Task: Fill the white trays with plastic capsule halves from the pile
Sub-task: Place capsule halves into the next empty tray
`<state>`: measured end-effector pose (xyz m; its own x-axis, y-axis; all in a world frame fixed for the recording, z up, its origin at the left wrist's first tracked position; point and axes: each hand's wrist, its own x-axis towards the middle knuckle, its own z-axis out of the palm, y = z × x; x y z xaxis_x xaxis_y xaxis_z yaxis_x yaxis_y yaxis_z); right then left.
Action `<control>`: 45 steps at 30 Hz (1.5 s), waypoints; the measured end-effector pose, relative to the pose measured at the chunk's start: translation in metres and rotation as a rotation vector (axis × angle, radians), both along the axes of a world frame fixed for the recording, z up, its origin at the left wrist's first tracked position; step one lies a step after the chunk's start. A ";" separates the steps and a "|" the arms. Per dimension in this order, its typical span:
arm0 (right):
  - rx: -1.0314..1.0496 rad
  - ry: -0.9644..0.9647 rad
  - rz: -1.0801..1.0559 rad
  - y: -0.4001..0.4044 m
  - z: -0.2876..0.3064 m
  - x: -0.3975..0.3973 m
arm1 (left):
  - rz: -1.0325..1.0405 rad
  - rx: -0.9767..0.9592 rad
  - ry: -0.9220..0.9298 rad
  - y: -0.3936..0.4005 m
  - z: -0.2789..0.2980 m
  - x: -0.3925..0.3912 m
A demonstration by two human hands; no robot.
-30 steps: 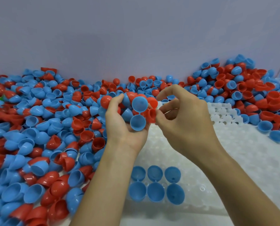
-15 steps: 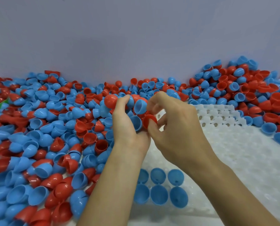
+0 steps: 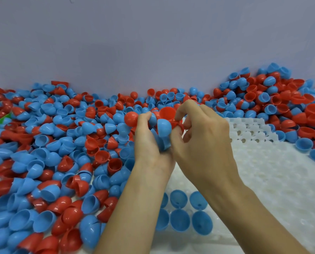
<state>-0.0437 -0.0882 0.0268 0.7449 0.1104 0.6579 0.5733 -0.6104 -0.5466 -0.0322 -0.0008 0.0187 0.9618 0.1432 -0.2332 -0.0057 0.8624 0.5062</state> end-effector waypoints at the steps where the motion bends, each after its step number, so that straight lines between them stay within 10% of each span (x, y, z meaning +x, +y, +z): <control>1: 0.011 -0.006 -0.016 0.001 0.000 0.000 | 0.008 0.018 0.001 -0.002 0.000 0.000; 8: 0.182 -0.033 -0.028 0.001 0.001 0.001 | -0.023 0.026 -0.024 -0.005 0.001 0.001; 17: 0.680 0.520 0.473 -0.018 0.012 0.007 | 0.146 -0.065 0.035 0.014 -0.002 0.006; 37: 0.072 0.205 0.168 -0.022 0.000 0.016 | 0.201 -0.015 0.058 0.014 -0.008 0.006; 45: 0.145 0.231 0.192 -0.018 -0.004 0.017 | 0.167 -0.023 0.031 0.011 -0.007 0.006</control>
<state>-0.0263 -0.1065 0.0230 0.8509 0.1805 0.4934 0.5211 -0.4097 -0.7488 -0.0265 0.0100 0.0118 0.9174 0.2947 -0.2674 -0.1345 0.8621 0.4886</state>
